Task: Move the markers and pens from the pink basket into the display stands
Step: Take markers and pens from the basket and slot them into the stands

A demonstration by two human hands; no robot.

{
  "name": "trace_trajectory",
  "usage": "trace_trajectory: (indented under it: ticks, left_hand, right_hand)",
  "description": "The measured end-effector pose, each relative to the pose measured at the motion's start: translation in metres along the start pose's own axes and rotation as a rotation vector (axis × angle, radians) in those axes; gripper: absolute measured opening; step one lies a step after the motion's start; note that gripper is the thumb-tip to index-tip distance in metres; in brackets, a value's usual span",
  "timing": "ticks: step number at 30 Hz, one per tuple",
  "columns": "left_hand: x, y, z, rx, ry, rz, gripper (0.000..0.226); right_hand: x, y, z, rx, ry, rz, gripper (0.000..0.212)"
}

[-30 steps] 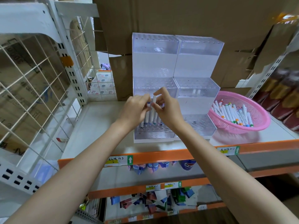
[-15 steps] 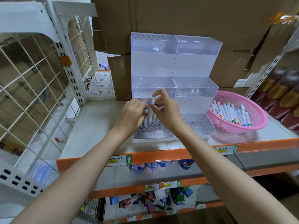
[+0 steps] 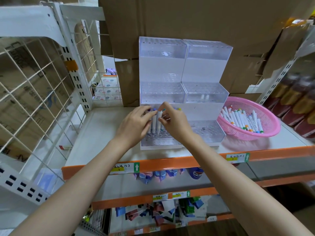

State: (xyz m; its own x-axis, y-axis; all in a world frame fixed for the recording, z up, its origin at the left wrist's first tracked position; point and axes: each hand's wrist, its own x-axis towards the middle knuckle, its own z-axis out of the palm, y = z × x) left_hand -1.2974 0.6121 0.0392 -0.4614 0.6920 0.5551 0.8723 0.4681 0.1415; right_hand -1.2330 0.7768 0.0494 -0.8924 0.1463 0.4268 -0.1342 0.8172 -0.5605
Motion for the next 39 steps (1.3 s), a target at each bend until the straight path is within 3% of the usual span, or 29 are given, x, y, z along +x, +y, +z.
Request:
trace_trajectory:
  ticks: [16,25,39]
  left_hand:
    - [-0.003,0.008,-0.001,0.038,-0.027,-0.063,0.044]
    - [0.012,0.039,0.01,0.202,-0.012,0.04,0.045]
    - [0.098,0.143,0.081,0.027,-0.222,0.217,0.05]
  right_hand:
    - [-0.001,-0.001,0.0,-0.023,-0.043,0.027,0.02]
    - [-0.029,0.026,-0.028,-0.109,0.035,-0.032,0.043]
    - [-0.081,0.122,-0.138,-0.367,0.023,0.33,0.059]
